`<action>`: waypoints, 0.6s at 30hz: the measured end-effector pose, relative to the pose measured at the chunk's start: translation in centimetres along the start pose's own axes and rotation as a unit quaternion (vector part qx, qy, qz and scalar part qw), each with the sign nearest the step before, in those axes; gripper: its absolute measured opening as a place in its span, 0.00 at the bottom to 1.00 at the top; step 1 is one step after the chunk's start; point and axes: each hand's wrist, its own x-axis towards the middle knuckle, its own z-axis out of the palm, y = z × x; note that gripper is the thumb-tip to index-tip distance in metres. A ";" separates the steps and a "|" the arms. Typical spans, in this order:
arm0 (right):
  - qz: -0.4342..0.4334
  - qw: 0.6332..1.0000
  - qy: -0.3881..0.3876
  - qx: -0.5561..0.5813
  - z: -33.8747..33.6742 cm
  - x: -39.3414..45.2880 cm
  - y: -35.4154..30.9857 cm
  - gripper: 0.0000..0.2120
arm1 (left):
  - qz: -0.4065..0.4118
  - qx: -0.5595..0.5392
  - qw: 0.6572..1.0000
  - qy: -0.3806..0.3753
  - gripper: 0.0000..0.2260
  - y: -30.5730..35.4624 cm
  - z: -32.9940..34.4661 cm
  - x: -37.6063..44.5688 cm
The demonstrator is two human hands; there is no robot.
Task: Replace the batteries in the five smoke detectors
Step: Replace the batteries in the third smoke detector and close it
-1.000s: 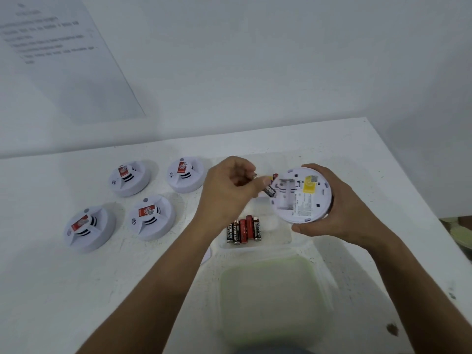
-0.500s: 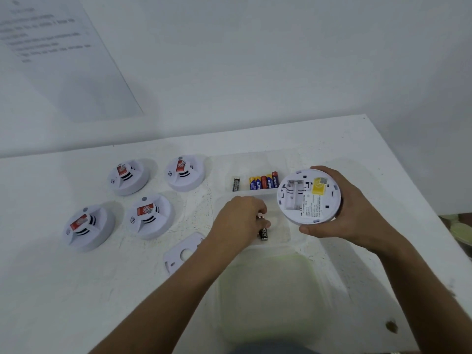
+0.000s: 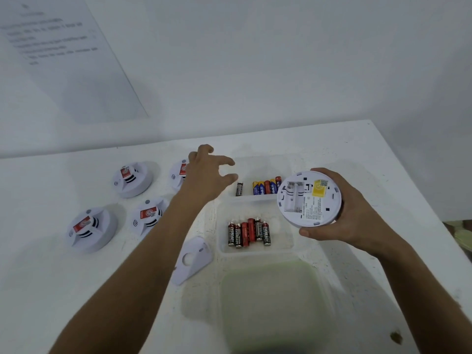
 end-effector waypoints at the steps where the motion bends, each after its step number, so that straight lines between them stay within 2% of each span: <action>1: 0.001 1.000 0.000 0.001 0.1 0.1 0.0 0.46 | 0.006 0.018 0.999 -0.025 0.16 0.0 0.1 0.5; 10: 0.007 1.000 -0.005 0.004 0.1 0.3 0.2 0.45 | -0.003 0.122 0.978 -0.167 0.17 0.3 1.0 2.7; 18: 0.010 1.000 -0.012 0.009 0.2 0.8 0.6 0.46 | -0.043 0.042 0.989 -0.132 0.11 0.6 1.3 2.3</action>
